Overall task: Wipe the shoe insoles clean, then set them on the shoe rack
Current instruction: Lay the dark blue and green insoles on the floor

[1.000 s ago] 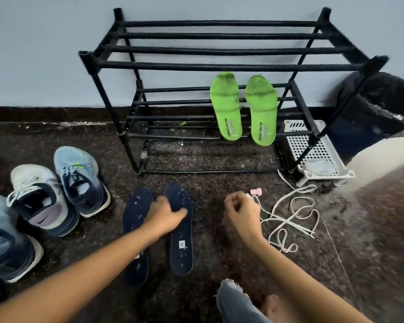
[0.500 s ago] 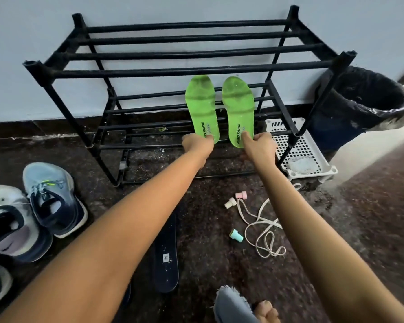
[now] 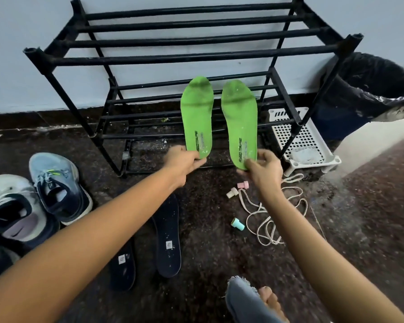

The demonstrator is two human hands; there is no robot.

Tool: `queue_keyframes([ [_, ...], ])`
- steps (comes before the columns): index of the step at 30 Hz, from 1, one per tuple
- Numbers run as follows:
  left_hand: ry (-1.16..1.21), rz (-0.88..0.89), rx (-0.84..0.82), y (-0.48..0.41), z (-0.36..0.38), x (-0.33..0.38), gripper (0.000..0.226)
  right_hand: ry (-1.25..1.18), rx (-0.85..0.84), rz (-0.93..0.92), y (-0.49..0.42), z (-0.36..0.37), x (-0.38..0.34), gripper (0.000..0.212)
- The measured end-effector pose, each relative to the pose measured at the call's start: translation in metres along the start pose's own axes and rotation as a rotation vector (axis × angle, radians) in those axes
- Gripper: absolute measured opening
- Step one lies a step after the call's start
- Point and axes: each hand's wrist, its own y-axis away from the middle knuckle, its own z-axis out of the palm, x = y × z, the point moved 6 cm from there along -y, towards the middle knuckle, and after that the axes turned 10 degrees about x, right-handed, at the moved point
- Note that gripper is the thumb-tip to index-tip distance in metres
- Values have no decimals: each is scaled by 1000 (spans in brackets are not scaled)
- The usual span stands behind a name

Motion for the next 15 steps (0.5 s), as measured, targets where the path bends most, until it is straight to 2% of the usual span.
queue_keyframes([
  [3, -47, -25, -18, 22, -30, -36, 20, -30, -37, 23, 31, -13, 43, 17],
  [8, -153, -108, -28, 38, -69, -117, 43, 20, -91, 120, 81, -25, 114, 20],
  [15, -136, -139, -10, 46, -83, -193, 34, 94, -71, 304, 111, -36, 191, 16],
])
